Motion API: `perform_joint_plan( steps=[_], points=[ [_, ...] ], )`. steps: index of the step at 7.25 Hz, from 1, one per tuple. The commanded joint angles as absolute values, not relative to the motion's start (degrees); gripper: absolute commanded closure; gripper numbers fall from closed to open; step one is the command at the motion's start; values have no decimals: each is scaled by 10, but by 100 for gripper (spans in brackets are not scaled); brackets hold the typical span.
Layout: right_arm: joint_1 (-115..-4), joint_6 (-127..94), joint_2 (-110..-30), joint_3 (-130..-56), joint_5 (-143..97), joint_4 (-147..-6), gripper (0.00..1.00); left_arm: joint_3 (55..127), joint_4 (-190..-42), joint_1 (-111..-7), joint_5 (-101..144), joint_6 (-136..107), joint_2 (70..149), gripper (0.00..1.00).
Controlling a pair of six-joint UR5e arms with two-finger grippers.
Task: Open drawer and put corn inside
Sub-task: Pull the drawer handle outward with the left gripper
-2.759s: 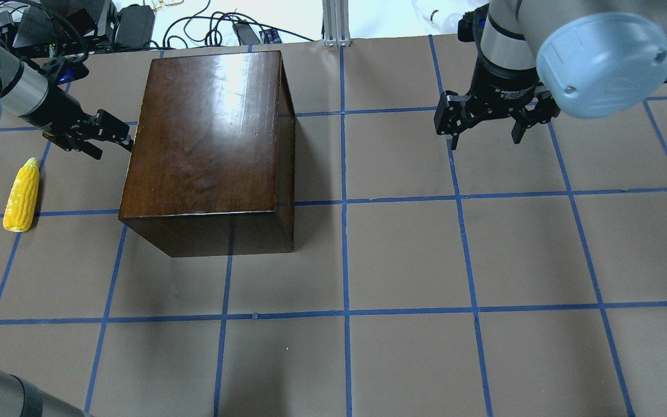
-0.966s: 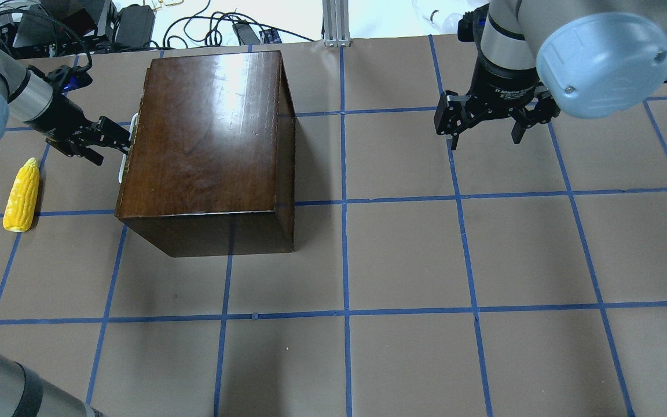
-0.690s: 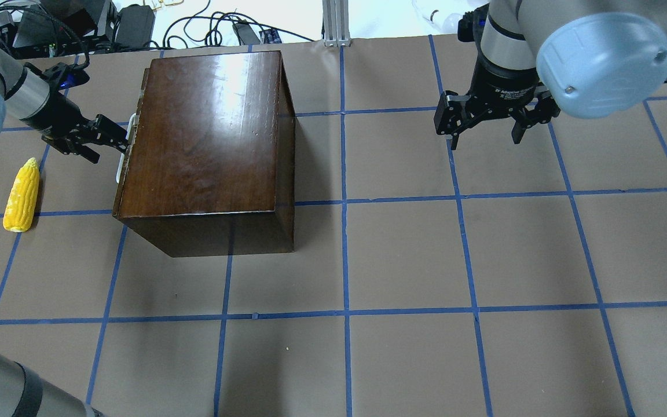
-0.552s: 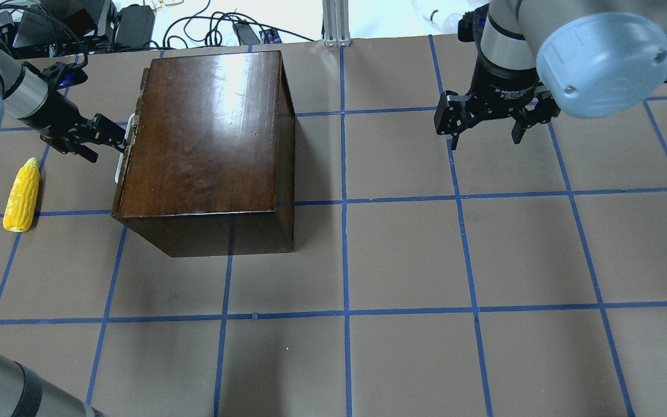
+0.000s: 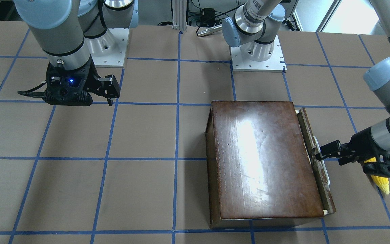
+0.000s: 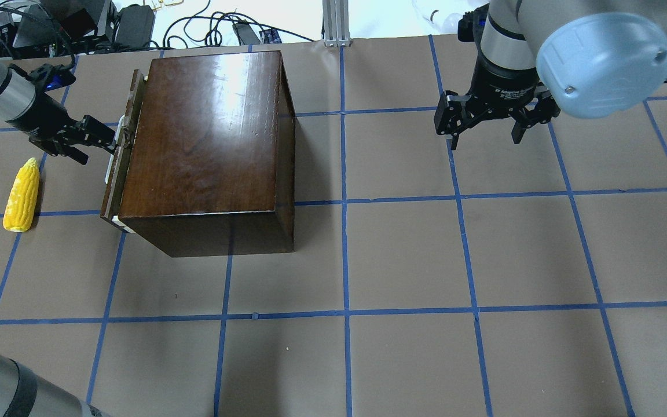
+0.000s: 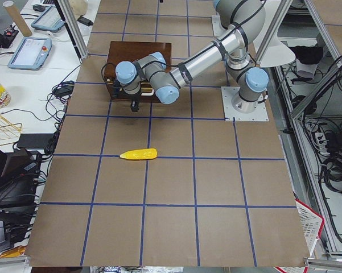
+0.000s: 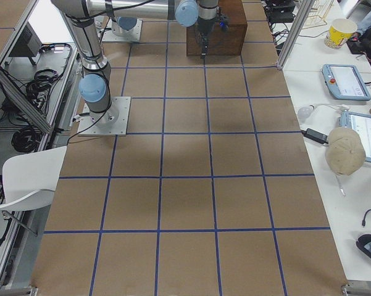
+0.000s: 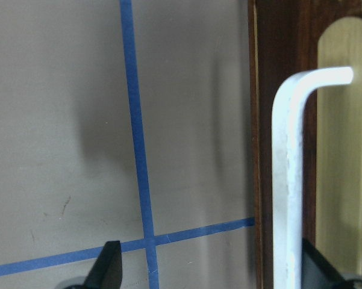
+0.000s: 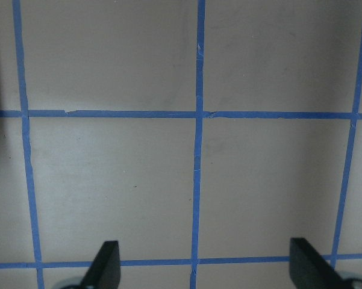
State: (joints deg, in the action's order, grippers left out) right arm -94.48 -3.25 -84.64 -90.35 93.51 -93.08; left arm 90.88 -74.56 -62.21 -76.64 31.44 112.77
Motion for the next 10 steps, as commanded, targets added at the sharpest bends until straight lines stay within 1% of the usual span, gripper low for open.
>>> perform_joint_plan(
  steps=[1,5,7,10],
  points=[
    [-945,-33,-846,-904,935,-932,0,909,-746,-614,-766,318,1127,0],
    [-945,-33,-846,-904,935,-931,0,908,-746,-602,-768,333,1126,0],
    [-945,-33,-846,-904,935,-932,0,891,-751,-600,-787,335,1128,0],
    [-945,-33,-846,-904,935,-931,0,890,-751,-600,-788,335,1129,0]
  ],
)
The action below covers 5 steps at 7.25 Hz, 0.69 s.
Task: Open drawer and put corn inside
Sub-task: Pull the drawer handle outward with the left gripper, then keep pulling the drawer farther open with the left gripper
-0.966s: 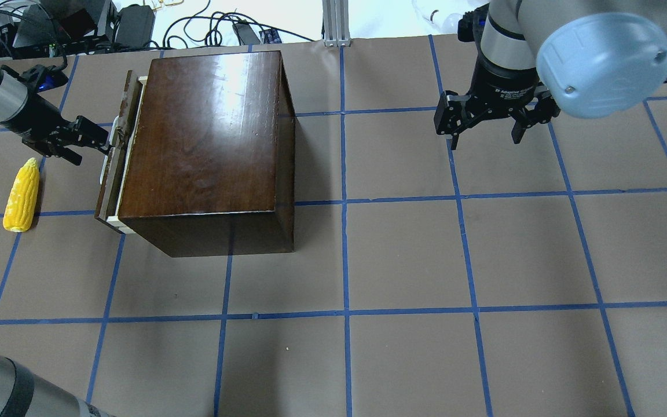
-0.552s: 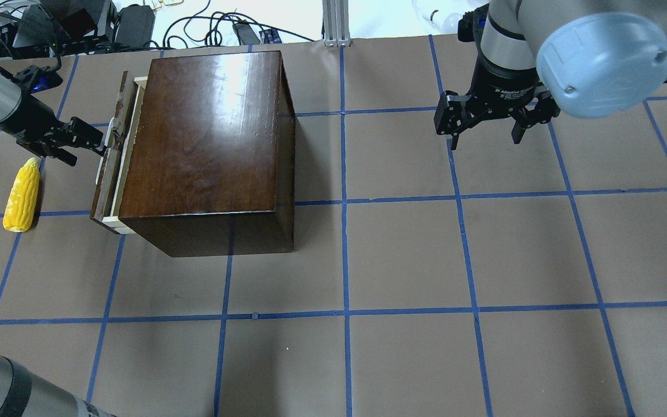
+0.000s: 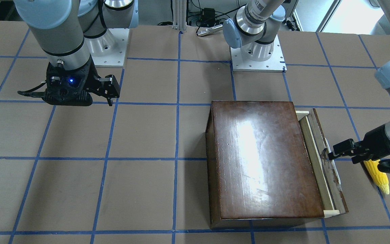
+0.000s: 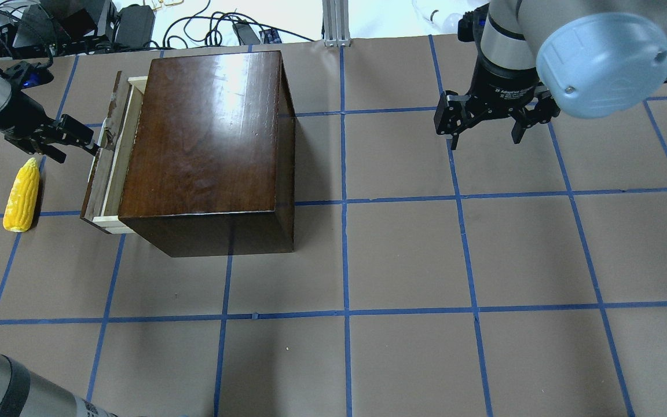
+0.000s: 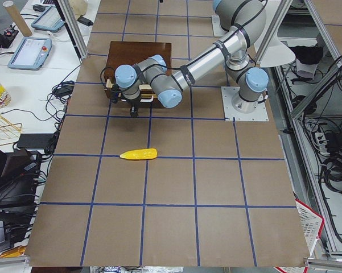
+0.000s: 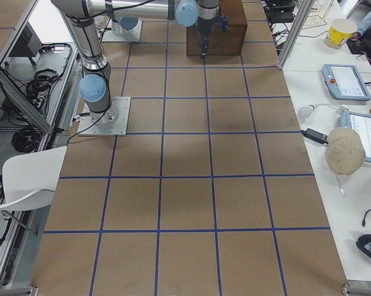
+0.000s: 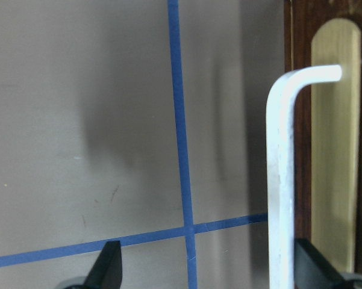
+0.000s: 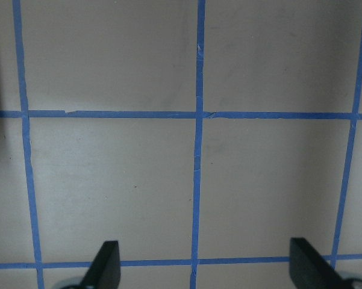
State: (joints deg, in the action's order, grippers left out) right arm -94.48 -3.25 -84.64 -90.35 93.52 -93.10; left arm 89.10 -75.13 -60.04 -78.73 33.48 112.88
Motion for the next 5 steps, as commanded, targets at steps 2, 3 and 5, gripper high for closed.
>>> perform_joint_plan(
  steps=[2,3,5],
  points=[
    [-945,-33,-846,-904,935,-931,0,889,-751,-600,-789,335,1129,0],
    [-945,-33,-846,-904,935,-932,0,889,-751,-599,-800,335,1129,0],
    [-945,-33,-846,-904,935,-932,0,889,-751,-592,-802,335,1129,0]
  ],
)
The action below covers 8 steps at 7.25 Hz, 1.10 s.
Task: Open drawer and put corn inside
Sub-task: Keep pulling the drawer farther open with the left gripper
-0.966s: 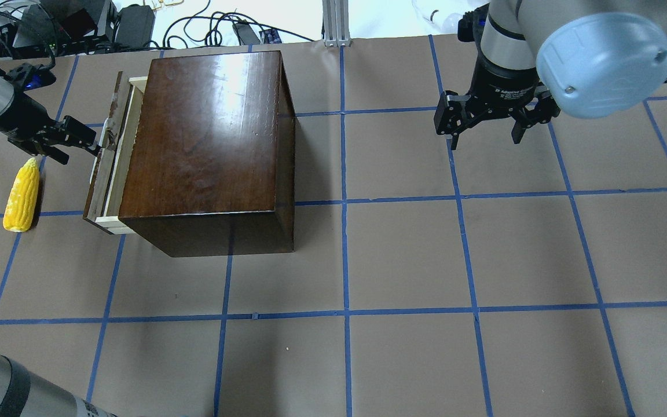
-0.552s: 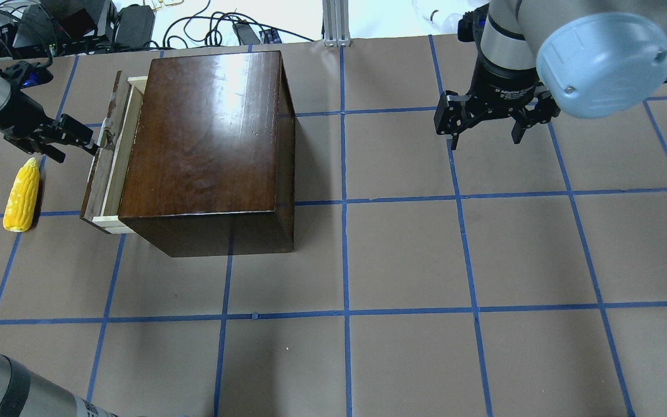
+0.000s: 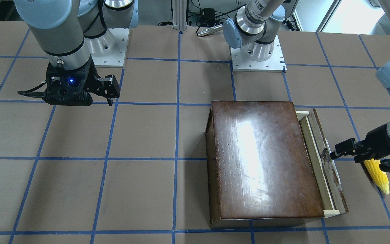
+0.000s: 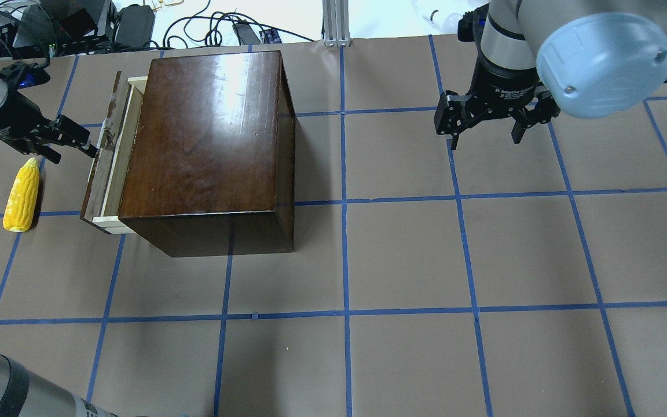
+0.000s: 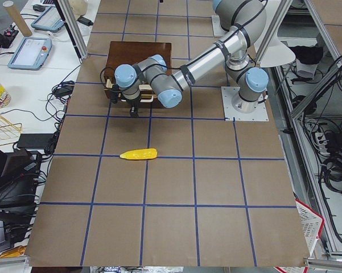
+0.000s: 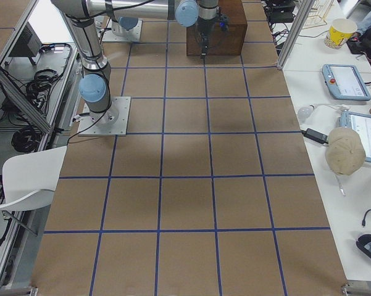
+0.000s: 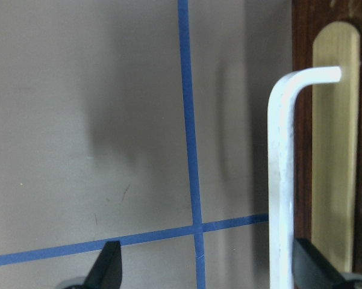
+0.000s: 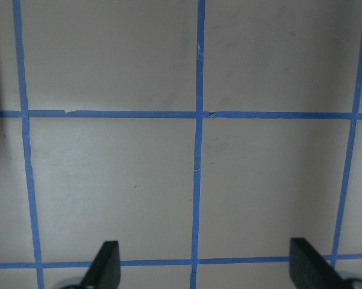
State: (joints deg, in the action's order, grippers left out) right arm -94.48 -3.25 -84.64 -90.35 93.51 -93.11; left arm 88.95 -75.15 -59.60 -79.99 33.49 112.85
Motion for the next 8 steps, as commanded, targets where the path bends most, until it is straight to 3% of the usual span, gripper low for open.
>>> perform_joint_plan(
  steps=[1,8],
  points=[
    [-945,-33,-846,-904,935,-931,0,890,-752,-592,-802,333,1123,0],
    [-945,-33,-846,-904,935,-931,0,890,-776,-607,-784,308,1129,0]
  ],
)
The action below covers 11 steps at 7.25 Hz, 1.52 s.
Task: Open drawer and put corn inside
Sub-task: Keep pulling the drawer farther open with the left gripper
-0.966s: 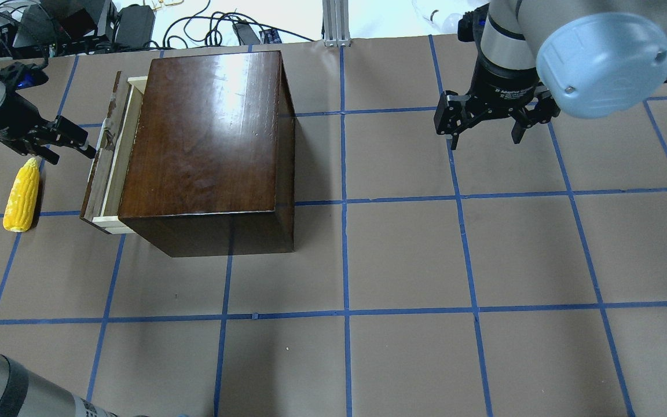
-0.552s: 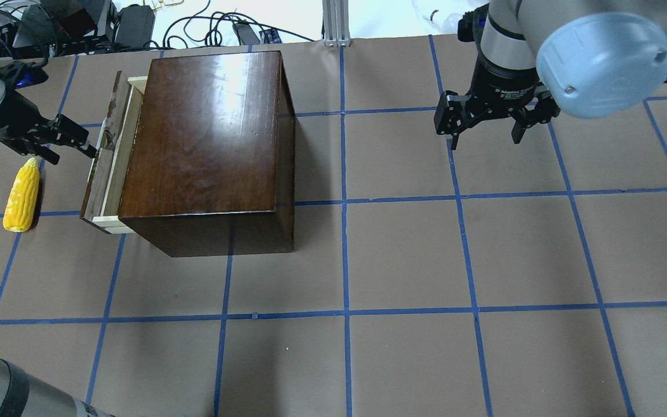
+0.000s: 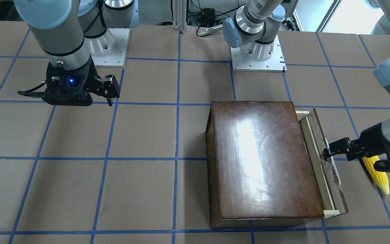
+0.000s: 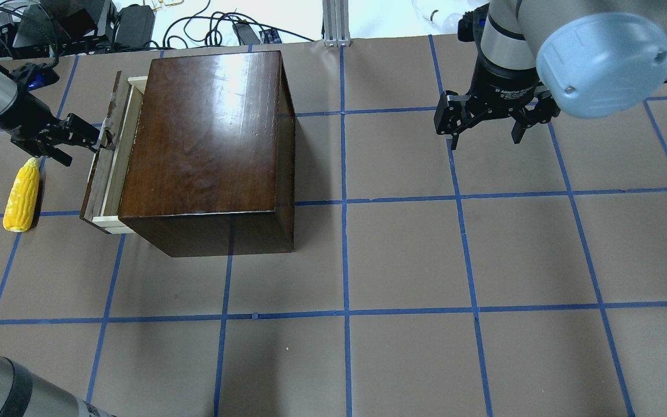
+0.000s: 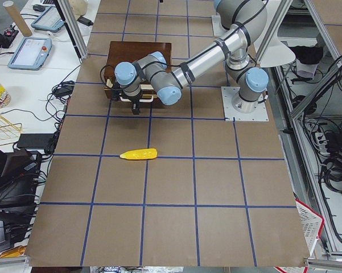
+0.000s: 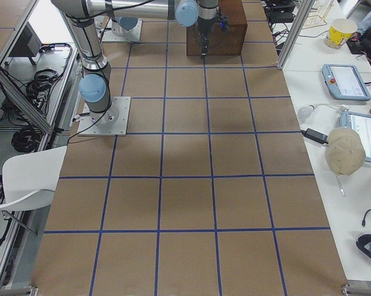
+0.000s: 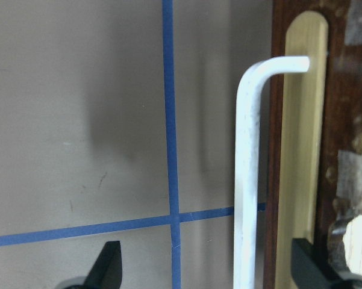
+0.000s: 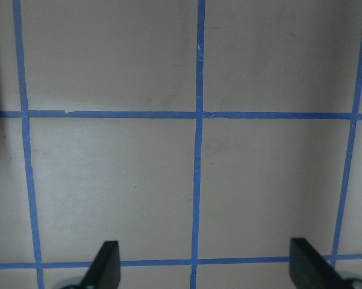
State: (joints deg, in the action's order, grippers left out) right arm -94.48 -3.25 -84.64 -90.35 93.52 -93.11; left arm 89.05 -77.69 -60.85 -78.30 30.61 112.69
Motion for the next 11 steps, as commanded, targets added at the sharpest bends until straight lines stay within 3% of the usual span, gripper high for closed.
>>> perform_joint_plan(
  steps=[1,11],
  points=[
    [-945,-33,-846,-904,935,-931,0,890,-773,-606,-785,310,1130,0],
    [-945,-33,-846,-904,935,-931,0,873,-767,-600,-788,335,1150,0]
  ],
)
